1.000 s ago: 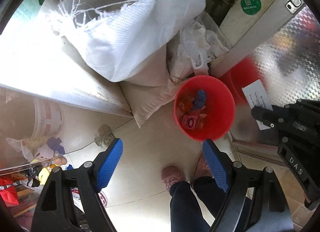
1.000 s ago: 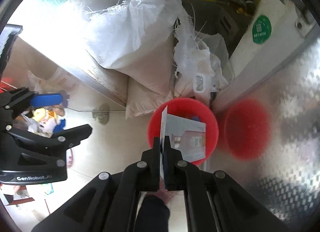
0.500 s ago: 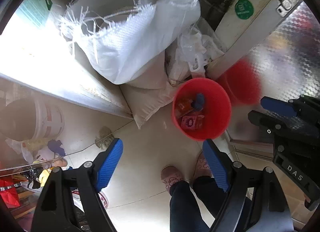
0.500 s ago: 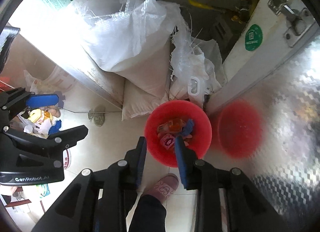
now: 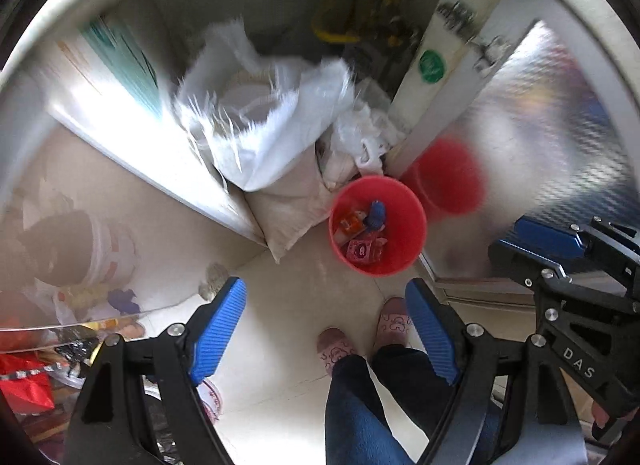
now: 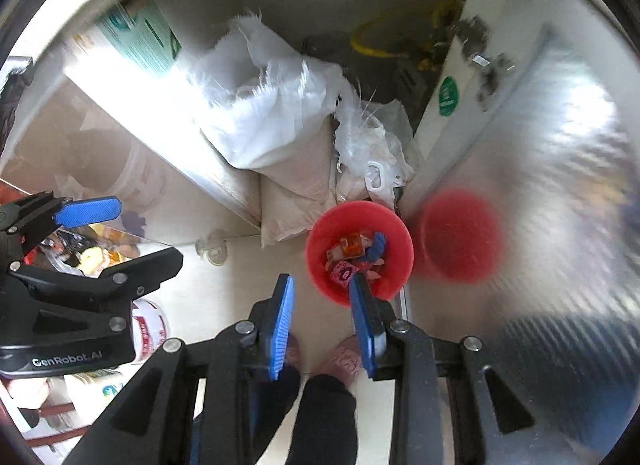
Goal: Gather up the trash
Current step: 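Raise both tools back up to the counter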
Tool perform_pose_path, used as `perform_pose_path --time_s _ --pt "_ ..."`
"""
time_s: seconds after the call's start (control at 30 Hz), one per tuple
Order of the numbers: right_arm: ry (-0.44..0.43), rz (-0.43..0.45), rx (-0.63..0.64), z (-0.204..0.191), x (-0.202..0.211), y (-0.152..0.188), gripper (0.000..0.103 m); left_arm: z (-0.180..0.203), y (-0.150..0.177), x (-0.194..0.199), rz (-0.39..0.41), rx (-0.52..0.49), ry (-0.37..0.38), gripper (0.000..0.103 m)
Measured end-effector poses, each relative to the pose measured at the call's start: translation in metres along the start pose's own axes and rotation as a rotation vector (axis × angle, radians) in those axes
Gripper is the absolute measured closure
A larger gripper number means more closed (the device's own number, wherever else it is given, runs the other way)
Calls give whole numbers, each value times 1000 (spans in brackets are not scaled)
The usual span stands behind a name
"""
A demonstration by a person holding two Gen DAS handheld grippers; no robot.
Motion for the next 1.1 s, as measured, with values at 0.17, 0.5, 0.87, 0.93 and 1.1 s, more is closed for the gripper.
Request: perform_pose_path --time_s 0.17,0.5,0.87,0.93,1.1 --pt "14 36 -26 -3 48 -8 68 8 -15 51 38 -28 9 22" --pt "79 143 -59 -4 132 -41 52 18 -52 133 141 -68 33 22" --pt "223 248 -128 16 190 -62 38 37 -95 189 254 -153 52 22" --pt "251 272 -145 21 200 -66 36 40 -106 195 270 -177 63 22" --pt "298 300 -198 41 217 -77 35 57 -132 199 292 -221 87 22"
Point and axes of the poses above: each gripper's, at about its wrist camera, not at the fingertips, and x roughly against the way its jaws point, z to its right, y to its underside, the point moved 5 cm from there along -x, roughly the way its jaws point, and after that the axes turned 5 degrees about z, right-handed, at the moved point
